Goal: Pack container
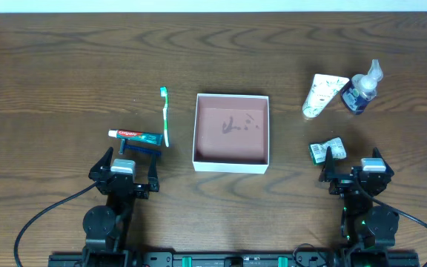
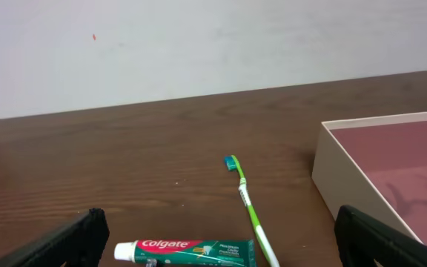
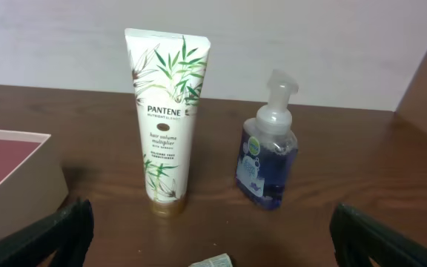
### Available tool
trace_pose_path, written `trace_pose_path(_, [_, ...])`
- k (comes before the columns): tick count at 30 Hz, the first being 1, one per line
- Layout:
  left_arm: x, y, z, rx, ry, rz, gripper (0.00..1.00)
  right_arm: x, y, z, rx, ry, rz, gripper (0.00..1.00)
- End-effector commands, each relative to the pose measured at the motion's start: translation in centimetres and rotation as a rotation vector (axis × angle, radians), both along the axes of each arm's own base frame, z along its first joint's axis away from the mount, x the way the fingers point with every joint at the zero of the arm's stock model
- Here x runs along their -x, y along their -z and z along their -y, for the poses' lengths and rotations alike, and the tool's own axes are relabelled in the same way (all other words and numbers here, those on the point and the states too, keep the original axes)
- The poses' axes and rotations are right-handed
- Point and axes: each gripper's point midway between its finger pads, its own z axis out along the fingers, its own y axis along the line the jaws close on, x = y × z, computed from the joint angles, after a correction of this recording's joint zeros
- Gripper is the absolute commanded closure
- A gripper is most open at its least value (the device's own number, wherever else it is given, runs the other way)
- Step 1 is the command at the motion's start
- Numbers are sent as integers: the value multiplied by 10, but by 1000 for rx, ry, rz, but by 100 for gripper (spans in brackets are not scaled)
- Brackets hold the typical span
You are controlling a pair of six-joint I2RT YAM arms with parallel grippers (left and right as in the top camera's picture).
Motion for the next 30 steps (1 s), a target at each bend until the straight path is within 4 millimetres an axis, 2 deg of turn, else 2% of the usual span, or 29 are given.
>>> trace_pose_path(1, [0, 17, 1, -14, 8, -42, 2, 0, 0, 1, 14, 0, 7, 1])
trace_pose_path(4, [0, 17, 1, -14, 8, -42, 2, 0, -7, 1, 6, 0, 35, 1])
trace_pose_path(20, [0, 17, 1, -14, 8, -42, 2, 0, 1, -1, -2, -9, 3, 1])
trace_pose_path(30, [0, 17, 1, -14, 7, -42, 2, 1, -1, -6, -31, -38, -4, 1])
